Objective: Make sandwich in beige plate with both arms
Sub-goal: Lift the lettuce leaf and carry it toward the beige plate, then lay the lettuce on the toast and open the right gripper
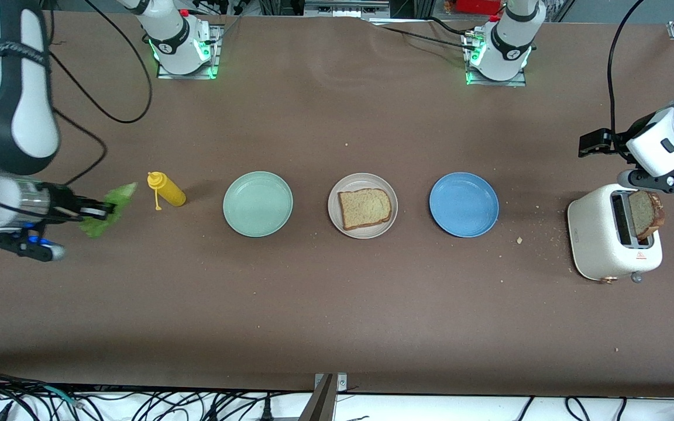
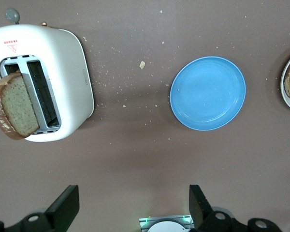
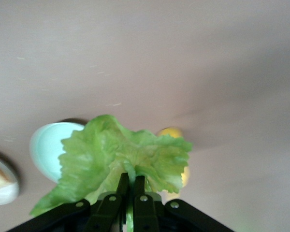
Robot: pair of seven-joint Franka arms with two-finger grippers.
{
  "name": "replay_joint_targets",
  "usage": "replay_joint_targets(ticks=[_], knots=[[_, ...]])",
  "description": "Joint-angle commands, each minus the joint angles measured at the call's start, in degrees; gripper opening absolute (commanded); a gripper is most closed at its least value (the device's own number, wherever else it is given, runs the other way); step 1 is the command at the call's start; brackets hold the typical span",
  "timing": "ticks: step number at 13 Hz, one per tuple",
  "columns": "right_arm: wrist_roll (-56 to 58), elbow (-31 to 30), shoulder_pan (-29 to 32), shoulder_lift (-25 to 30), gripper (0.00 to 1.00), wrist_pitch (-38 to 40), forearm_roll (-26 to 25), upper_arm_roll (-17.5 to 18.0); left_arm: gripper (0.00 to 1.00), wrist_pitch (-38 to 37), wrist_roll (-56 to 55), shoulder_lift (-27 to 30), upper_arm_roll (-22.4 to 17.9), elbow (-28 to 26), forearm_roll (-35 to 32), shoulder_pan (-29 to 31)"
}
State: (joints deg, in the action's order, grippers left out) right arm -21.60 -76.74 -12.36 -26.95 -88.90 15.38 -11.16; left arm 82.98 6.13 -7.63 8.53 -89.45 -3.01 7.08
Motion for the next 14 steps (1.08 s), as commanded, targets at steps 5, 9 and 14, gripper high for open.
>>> replay_joint_targets(ticks=[5,9,14], knots=[[-42.2,2.4,-19.3,-7.2,0.00,-17.3,15.2,-0.5,1.00,-1.2,0.9,0.1,0.0,1.1,1.2,0.1],[-56.1,2.4,-25.2,-14.1,0.00,-30.6,26.2,2.5,1.00,-1.2,0.9,0.1,0.0,1.0,1.2,0.1],[-60.8,2.2,-29.9,-20.3,0.00,-39.0,30.4,5.9,1.00,-1.1,0.5,-0.2,0.0,1.1,1.3,-0.4]])
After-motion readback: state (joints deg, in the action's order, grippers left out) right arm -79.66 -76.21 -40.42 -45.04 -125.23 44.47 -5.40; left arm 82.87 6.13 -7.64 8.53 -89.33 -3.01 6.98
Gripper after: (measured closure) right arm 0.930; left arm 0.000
